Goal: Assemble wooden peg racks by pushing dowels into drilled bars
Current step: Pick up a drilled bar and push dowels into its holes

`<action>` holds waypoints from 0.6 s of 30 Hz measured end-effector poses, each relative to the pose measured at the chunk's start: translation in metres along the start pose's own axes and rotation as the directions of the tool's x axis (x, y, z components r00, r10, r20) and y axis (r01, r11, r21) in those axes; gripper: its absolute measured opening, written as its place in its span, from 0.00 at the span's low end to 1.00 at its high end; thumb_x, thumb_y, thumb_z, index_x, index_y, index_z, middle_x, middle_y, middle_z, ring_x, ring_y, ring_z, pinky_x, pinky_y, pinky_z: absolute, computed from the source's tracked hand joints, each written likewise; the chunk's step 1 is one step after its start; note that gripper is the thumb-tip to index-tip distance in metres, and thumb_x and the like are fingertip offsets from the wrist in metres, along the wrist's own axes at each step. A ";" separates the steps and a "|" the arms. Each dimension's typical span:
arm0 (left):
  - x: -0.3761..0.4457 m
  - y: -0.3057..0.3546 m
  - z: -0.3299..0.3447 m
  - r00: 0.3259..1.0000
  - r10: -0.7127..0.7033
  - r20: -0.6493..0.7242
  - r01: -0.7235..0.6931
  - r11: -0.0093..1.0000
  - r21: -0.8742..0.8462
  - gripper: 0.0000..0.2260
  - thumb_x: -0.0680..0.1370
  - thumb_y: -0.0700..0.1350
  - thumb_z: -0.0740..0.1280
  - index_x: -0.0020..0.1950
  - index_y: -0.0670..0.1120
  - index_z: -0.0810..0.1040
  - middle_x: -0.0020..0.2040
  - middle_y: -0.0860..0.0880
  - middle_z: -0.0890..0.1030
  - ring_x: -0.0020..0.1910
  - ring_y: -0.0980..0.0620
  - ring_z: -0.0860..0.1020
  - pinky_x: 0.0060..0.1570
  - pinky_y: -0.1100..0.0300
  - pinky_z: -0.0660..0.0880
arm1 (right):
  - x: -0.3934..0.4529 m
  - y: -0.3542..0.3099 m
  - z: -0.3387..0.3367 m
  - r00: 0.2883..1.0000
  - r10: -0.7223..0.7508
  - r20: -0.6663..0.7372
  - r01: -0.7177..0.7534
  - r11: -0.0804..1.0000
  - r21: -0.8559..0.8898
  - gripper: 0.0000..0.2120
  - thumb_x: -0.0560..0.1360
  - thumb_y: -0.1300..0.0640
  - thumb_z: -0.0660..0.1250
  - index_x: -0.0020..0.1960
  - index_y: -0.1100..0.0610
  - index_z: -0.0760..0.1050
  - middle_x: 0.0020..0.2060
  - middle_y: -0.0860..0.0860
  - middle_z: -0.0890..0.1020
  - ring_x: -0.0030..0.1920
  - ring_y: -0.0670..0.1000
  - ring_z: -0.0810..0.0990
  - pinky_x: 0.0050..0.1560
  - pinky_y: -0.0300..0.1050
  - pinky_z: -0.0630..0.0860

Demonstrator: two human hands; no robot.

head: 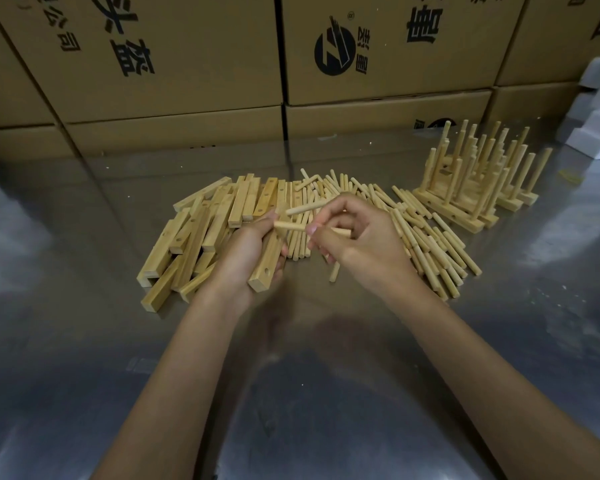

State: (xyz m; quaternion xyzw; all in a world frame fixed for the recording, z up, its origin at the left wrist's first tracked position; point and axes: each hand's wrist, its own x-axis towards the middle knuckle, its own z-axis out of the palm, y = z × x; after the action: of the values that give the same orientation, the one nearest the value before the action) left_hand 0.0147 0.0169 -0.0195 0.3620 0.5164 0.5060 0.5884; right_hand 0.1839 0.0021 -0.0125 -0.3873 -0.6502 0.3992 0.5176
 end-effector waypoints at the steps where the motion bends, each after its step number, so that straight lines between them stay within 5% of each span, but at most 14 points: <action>1: 0.000 0.001 0.000 1.000 0.005 0.006 -0.005 1.000 -0.003 0.13 0.85 0.49 0.60 0.66 0.52 0.78 0.30 0.48 0.75 0.22 0.54 0.70 0.21 0.65 0.67 | 0.000 0.003 0.001 1.000 0.005 0.005 -0.005 0.998 -0.063 0.03 0.76 0.62 0.71 0.47 0.57 0.78 0.34 0.51 0.83 0.35 0.49 0.80 0.38 0.50 0.76; 5: -0.001 0.002 0.001 1.000 0.027 0.008 -0.027 1.000 0.010 0.14 0.85 0.49 0.59 0.69 0.53 0.77 0.31 0.47 0.75 0.22 0.54 0.70 0.21 0.64 0.67 | 0.000 0.013 0.003 0.997 0.008 0.079 0.014 0.964 -0.267 0.07 0.79 0.60 0.67 0.54 0.51 0.81 0.38 0.44 0.80 0.37 0.41 0.76 0.37 0.42 0.78; 9: -0.001 0.000 0.001 0.999 0.035 -0.006 -0.035 0.999 0.024 0.15 0.85 0.48 0.60 0.70 0.53 0.76 0.31 0.49 0.76 0.22 0.56 0.72 0.21 0.65 0.68 | -0.002 0.014 0.005 0.988 -0.065 0.140 0.121 0.888 -0.444 0.11 0.79 0.60 0.64 0.58 0.52 0.81 0.48 0.46 0.81 0.44 0.42 0.77 0.42 0.30 0.69; 14: 0.002 -0.001 0.001 0.998 0.059 -0.007 -0.058 0.993 0.101 0.15 0.85 0.50 0.60 0.71 0.56 0.76 0.33 0.53 0.78 0.26 0.57 0.74 0.24 0.63 0.69 | -0.003 0.014 0.005 0.962 -0.219 0.162 0.273 0.789 -0.551 0.08 0.77 0.60 0.67 0.54 0.54 0.81 0.40 0.42 0.75 0.41 0.42 0.71 0.42 0.29 0.64; 18: 0.000 -0.007 0.006 0.989 0.147 -0.012 -0.140 0.962 0.233 0.17 0.84 0.50 0.61 0.74 0.58 0.73 0.53 0.55 0.81 0.36 0.57 0.77 0.29 0.64 0.71 | -0.002 0.015 0.004 0.925 -0.327 0.193 0.367 0.643 -0.672 0.07 0.77 0.60 0.69 0.52 0.55 0.83 0.39 0.42 0.72 0.43 0.43 0.68 0.41 0.34 0.64</action>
State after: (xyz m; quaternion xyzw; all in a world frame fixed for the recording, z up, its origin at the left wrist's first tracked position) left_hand 0.0222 0.0155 -0.0245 0.4570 0.5528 0.4891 0.4964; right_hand 0.1822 0.0052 -0.0276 -0.4104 -0.8275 0.0283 0.3822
